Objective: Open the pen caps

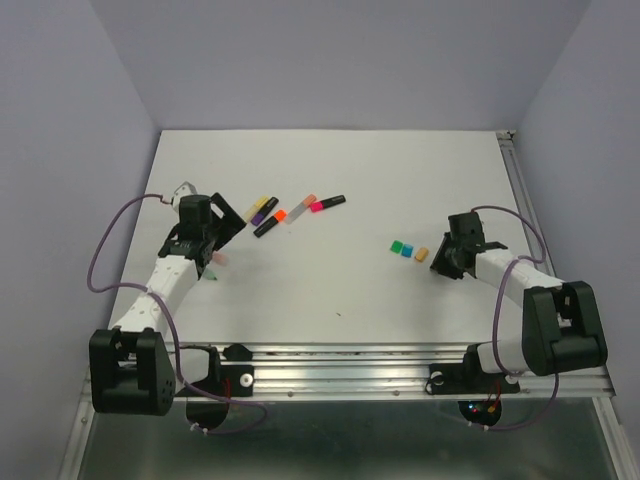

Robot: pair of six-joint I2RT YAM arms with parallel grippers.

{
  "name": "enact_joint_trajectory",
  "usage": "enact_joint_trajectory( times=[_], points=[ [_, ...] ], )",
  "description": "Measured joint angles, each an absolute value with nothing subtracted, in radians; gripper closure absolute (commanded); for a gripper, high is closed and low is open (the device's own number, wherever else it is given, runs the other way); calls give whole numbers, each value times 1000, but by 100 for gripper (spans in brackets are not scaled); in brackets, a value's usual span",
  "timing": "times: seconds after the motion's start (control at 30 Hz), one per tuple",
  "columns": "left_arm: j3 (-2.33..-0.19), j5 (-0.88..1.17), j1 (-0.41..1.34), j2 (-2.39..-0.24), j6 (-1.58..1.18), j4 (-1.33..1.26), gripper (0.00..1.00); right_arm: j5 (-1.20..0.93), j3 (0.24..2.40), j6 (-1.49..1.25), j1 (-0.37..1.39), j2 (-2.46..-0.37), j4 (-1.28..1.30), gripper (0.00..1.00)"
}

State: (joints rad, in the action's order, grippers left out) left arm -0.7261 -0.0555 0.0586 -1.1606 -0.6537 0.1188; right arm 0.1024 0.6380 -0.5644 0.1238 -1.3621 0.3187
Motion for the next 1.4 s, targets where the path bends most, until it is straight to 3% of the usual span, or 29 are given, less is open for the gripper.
enact_joint_trajectory(
  times=[0.37, 0.57, 0.83, 0.87, 0.93, 0.97, 1.2, 1.4],
  points=[
    [-689, 12, 119, -1201, -596, 68, 5, 66, 641, -553, 123, -1369, 307, 68],
    [-678, 24, 130, -1207, -576, 43, 5, 44, 647, -546, 124, -1369, 313, 48],
    [-678, 88, 146, -1220, -554, 25, 5, 33, 649, -542, 123, -1345, 357, 35],
    [-678, 95, 151, -1220, -552, 19, 5, 29, 649, -542, 124, -1339, 364, 32],
    [-680, 111, 171, -1223, -538, 5, 5, 17, 649, -536, 124, -1323, 376, 4],
    [-682, 117, 184, -1228, -533, -2, 5, 6, 649, -535, 124, -1301, 385, 0],
    [-915, 180, 310, -1408, -395, -23, 4, -78, 662, -492, 124, -1169, 430, 0],
    [-1238, 357, 356, -1644, -214, -34, 5, -184, 665, -463, 124, -1074, 439, 0]
  ],
)
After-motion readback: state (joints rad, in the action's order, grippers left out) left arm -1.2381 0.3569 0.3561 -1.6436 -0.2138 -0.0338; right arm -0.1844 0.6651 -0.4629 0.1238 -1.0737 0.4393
